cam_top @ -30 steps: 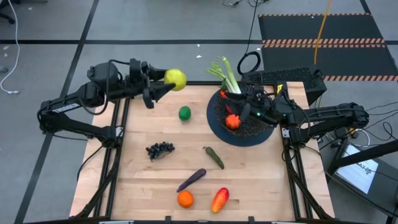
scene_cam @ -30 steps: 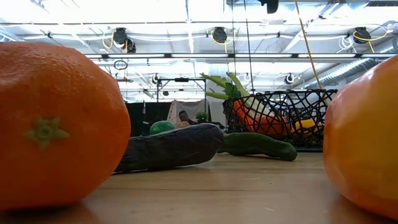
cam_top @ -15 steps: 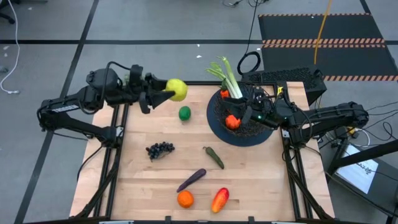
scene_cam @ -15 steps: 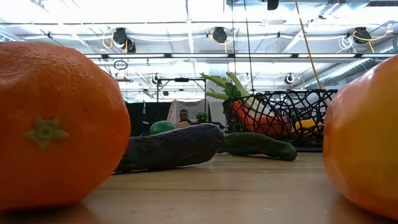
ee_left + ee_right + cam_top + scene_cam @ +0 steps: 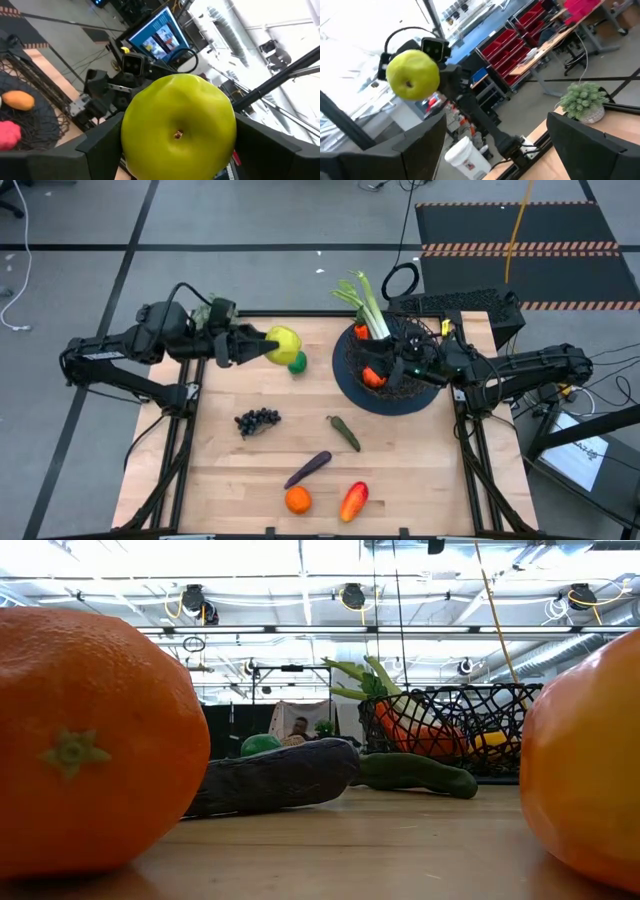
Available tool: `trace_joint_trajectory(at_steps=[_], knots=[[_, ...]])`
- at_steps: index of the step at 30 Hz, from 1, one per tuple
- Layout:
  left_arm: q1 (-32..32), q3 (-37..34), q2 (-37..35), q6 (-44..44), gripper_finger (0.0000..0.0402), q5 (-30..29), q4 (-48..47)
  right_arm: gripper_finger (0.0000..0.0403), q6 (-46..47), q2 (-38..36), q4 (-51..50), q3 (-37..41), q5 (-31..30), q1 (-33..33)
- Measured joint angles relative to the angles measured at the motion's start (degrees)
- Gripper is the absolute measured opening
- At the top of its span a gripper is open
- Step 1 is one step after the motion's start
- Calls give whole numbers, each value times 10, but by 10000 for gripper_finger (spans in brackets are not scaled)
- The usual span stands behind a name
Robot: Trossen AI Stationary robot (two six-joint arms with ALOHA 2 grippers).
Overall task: Build produce basket
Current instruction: Put the red apple into the black woven basket
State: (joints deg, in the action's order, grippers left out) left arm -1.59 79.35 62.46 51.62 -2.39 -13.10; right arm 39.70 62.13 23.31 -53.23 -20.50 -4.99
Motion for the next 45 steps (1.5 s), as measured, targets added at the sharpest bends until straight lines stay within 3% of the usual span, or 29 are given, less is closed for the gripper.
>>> trace_joint_trajectory(at_steps=[6,10,15,21,30,36,45], knots=[[1,0,2,-14,326,-11,-4,336,-37,0,0,0,13,4],[12,1,6,-18,333,-51,-2,336,-81,0,7,0,10,4],[42,1,30,-46,334,-71,11,336,-101,0,108,0,-39,9],[78,1,88,-25,335,-71,50,339,-233,-8,122,0,-46,36],[100,0,196,91,335,-62,193,395,-349,-15,21,0,62,87],[97,0,236,91,335,-54,221,398,-335,-18,-35,0,87,118],[94,0,246,54,335,-12,225,399,-333,-16,-8,0,165,137]])
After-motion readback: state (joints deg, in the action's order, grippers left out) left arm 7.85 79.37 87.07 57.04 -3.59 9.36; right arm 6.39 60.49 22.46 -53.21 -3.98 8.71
